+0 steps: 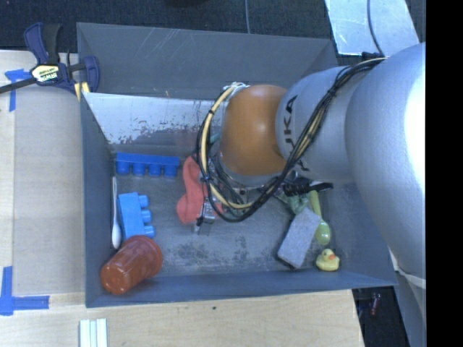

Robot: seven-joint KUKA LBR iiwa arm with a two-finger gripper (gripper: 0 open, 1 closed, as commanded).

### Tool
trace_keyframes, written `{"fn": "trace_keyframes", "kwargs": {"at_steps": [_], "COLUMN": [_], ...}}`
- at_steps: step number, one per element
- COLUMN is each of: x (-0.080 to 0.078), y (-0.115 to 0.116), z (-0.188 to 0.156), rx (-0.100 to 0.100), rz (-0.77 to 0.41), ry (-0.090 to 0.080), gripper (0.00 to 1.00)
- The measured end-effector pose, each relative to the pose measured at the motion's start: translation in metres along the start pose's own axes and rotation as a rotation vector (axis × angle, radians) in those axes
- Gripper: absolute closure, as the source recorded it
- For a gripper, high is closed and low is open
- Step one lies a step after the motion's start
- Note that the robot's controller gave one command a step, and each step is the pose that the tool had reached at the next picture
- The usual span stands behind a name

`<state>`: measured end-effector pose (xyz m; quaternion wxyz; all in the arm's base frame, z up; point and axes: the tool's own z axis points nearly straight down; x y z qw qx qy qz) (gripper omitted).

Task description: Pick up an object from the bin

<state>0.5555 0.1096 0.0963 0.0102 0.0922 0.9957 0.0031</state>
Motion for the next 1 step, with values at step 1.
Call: {"fn": "trace_keyframes", "kwargs": {"at_steps": [1], "x": [0.001], "y": [-0.0089], "z": [0.0245], "rx": [-0.001], "rz": [-0.219], "ry": [-0.004], "gripper": [1.0]}}
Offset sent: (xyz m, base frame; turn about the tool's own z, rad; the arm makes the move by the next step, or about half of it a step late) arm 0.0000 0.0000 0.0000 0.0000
